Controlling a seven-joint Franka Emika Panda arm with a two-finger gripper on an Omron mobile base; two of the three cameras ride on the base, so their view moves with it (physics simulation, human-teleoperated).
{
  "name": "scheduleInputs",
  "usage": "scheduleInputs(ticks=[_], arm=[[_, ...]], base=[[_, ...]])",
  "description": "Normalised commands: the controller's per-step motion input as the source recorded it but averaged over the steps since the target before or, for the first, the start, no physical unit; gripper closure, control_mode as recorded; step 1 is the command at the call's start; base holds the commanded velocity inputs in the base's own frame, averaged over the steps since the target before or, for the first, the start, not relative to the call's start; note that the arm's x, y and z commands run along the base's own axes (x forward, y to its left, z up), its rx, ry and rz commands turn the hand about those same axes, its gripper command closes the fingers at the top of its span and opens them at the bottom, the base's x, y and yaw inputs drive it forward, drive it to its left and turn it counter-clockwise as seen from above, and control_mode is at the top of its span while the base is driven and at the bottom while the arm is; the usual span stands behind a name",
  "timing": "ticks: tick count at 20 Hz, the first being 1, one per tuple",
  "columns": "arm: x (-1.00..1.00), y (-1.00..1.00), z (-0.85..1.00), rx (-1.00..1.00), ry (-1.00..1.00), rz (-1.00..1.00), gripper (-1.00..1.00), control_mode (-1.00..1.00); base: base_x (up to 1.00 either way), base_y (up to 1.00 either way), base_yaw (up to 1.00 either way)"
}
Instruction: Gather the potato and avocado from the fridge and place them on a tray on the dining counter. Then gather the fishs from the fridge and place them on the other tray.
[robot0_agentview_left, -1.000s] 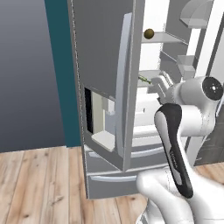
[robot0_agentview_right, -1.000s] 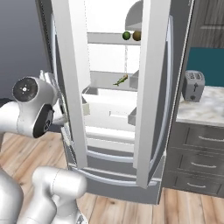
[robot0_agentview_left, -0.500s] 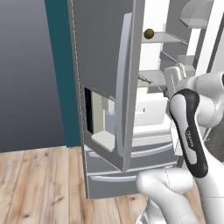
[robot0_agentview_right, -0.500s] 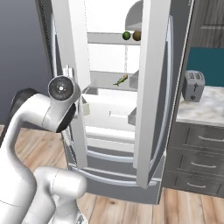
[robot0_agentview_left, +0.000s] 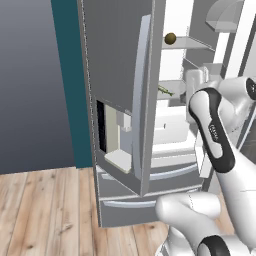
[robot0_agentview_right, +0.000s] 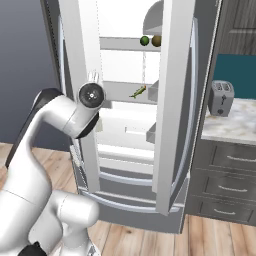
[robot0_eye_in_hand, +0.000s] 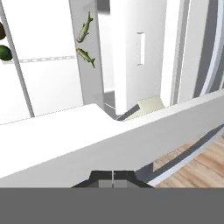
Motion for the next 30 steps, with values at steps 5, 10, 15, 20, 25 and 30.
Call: scheduleInputs(ticks=[5, 10, 15, 20, 25, 30], arm=[[0.53, 0.00, 0.00, 0.09, 0.00, 0.00, 1.00, -1.00], [0.45, 0.00, 0.00, 0.00, 0.00, 0.00, 1.00, -1.00], [0.36, -0.04, 0.00, 0.00, 0.00, 0.00, 1.00, -1.00], [0.35, -0.01, 0.00, 0.00, 0.00, 0.00, 1.00, -1.00], [0.44, 0.00, 0.00, -0.05, 0.00, 0.00, 1.00, -1.00], [0.48, -0.02, -0.03, -0.06, 0.00, 0.00, 1.00, -1.00]], base=[[0.00, 0.00, 0.00], [0.00, 0.00, 0.00], [0.00, 0.00, 0.00], [0.00, 0.00, 0.00], [0.00, 0.00, 0.00], [0.00, 0.00, 0.00]])
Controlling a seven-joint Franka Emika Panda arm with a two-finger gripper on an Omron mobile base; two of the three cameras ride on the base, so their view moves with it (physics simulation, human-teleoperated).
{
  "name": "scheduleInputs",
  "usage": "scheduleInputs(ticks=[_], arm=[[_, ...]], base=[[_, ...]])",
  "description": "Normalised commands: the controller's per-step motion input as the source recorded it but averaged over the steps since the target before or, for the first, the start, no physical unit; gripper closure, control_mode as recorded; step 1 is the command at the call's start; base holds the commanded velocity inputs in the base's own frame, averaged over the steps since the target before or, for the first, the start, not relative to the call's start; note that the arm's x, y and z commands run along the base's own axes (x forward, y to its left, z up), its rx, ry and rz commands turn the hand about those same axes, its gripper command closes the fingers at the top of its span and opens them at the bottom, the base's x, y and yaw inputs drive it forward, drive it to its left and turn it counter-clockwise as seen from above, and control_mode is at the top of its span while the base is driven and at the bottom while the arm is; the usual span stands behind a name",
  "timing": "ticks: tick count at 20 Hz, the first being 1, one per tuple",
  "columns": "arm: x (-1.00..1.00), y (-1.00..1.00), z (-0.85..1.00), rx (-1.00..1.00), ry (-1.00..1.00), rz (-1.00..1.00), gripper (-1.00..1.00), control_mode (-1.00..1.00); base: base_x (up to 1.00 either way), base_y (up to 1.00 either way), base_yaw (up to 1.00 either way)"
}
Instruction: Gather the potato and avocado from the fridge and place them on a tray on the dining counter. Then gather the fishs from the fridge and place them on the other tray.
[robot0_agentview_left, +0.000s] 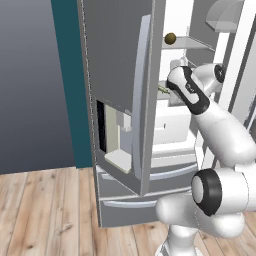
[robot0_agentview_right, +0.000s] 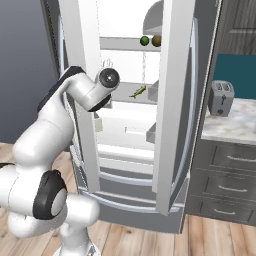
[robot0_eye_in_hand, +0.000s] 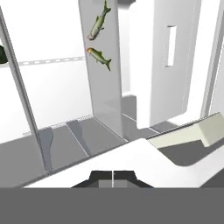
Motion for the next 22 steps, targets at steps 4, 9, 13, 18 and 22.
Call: scheduleInputs(ticks=[4, 9, 13, 18, 22], arm=[[0.43, -0.09, 0.00, -0.01, 0.00, 0.00, 1.00, -1.00], [0.44, -0.05, 0.00, 0.00, 0.00, 0.01, 1.00, -1.00], [0.37, 0.00, 0.00, 0.00, 0.00, 0.06, 1.00, -1.00], [0.31, 0.00, 0.00, 0.03, 0.00, 0.14, 1.00, -1.00], [0.23, 0.00, -0.03, 0.01, 0.00, 0.16, 1.00, -1.00]], base=[[0.00, 0.00, 0.00], [0.00, 0.00, 0.00], [0.00, 0.00, 0.00], [0.00, 0.00, 0.00], [0.00, 0.00, 0.00]])
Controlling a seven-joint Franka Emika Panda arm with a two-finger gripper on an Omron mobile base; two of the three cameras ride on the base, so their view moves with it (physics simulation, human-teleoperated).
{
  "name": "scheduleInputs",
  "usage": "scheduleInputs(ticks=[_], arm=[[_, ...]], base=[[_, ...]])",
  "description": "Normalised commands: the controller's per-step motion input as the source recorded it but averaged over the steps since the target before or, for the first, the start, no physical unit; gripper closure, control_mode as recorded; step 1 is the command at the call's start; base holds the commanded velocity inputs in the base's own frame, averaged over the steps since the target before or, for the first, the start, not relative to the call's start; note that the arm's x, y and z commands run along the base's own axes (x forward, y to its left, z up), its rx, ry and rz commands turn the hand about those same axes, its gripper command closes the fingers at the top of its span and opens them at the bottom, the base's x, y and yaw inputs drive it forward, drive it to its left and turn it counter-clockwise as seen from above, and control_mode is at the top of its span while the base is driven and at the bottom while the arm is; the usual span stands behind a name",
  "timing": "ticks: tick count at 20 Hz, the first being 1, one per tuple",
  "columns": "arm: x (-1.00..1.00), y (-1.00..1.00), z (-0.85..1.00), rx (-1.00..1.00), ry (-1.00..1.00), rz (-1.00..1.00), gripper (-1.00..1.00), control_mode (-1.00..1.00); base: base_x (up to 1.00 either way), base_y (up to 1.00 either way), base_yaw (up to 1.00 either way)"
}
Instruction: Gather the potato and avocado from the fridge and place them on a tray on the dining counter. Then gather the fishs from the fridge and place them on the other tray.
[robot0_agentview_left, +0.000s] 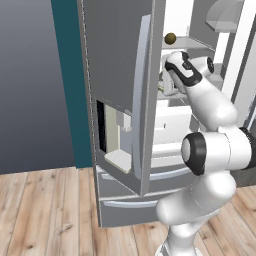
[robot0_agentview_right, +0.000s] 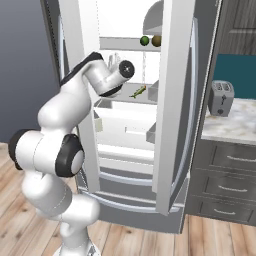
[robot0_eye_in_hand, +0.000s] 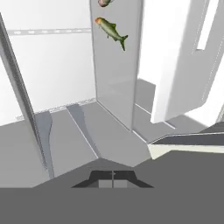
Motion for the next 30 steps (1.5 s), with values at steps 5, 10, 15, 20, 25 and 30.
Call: scheduleInputs(ticks=[5, 10, 15, 20, 25, 30], arm=[[0.16, 0.16, -0.09, 0.00, -0.01, 0.15, 1.00, -1.00], [0.13, 0.49, -0.12, 0.00, -0.04, 0.09, 1.00, -1.00], [0.04, 0.51, -0.03, 0.00, -0.04, 0.11, 1.00, -1.00], [-0.21, 0.66, 0.00, 0.00, -0.01, 0.18, 1.00, -1.00], [-0.55, 0.93, 0.01, 0.00, -0.01, 0.20, 1.00, -1.00], [-0.71, 0.98, 0.10, 0.00, 0.00, 0.16, 1.00, -1.00]], base=[[0.00, 0.00, 0.00], [0.00, 0.00, 0.00], [0.00, 0.00, 0.00], [0.00, 0.00, 0.00], [0.00, 0.00, 0.00], [0.00, 0.00, 0.00]])
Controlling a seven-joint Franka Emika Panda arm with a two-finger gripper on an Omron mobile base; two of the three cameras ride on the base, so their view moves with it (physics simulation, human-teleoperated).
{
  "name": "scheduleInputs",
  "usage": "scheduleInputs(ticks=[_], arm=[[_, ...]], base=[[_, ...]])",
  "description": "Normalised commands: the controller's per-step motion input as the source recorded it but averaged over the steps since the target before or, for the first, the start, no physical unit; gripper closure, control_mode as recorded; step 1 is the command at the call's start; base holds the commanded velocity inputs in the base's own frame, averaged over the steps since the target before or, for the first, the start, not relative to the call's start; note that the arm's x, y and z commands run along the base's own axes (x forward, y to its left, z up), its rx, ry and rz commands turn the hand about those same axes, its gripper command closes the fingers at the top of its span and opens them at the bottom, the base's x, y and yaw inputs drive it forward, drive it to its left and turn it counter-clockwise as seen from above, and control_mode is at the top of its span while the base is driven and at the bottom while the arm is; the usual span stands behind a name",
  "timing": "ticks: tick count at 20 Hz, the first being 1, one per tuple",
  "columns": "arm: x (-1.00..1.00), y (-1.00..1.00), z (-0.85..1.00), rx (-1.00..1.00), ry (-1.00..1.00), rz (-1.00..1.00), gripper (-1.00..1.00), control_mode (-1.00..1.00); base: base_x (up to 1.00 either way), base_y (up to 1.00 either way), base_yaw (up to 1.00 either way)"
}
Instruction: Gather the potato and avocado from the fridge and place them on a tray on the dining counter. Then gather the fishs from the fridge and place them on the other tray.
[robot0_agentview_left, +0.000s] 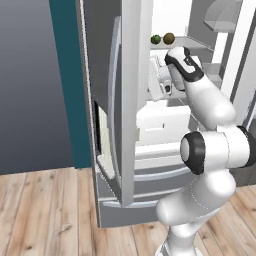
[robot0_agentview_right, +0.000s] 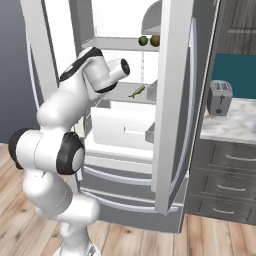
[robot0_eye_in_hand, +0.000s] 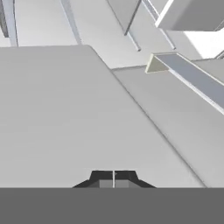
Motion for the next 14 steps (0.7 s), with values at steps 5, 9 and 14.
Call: scheduleInputs(ticks=[5, 9, 14], arm=[[-0.55, 1.00, 0.14, 0.00, 0.00, 0.13, 1.00, -1.00], [-0.49, 1.00, 0.26, 0.00, 0.00, 0.11, 1.00, -1.00], [-0.45, 1.00, 0.25, 0.00, 0.00, 0.11, 1.00, -1.00]], base=[[0.00, 0.00, 0.00], [0.00, 0.00, 0.00], [0.00, 0.00, 0.00]])
